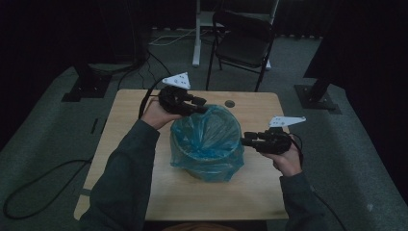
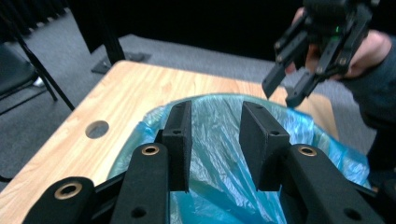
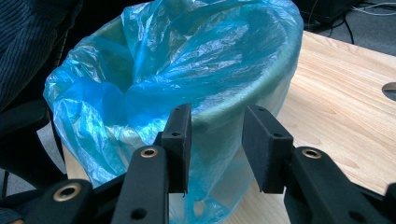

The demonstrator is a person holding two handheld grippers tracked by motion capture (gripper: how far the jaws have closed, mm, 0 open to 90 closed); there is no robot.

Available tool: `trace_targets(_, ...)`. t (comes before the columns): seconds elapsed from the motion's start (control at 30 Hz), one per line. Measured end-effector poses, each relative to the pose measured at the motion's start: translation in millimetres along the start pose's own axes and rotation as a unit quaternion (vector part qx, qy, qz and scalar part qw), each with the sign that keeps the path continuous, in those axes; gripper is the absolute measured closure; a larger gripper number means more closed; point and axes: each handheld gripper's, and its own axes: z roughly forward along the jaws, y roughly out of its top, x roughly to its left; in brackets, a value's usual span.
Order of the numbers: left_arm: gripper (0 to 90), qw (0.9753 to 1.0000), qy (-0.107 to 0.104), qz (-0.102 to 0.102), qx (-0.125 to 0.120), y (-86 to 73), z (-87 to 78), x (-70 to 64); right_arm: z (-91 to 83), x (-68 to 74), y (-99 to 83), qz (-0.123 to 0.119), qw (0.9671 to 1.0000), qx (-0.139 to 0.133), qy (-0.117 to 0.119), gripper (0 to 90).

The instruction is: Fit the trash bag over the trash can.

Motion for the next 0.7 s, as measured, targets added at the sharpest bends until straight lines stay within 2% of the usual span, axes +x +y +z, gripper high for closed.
trace_targets(0.07,64.4,1.0000,-0.004,0.002,0.008,0.0,4.1,0.0,-0.1,-0.4,-0.5,0.001,1.0000,-0.001,0.001,62.4)
trace_targets(0.13,64.1,0.9996,-0.008,0.006,0.027,-0.6,14.0,0.2,0.0,-0.5,-0.6,0.001,1.0000,-0.001,0.001,62.3)
trace_targets(0.4,61.2,0.9985,-0.017,0.003,0.053,-4.5,40.2,-1.8,-0.2,-1.9,-4.0,0.004,1.0000,-0.003,0.002,62.1)
trace_targets(0.63,61.5,0.9973,-0.016,0.001,0.072,-6.5,57.9,-3.7,-1.7,-1.9,-4.0,0.002,1.0000,-0.004,0.001,62.0)
trace_targets(0.7,61.5,0.9963,-0.011,0.003,0.086,-6.6,62.9,-4.4,-2.1,-2.4,-4.2,0.003,1.0000,-0.005,0.001,62.0)
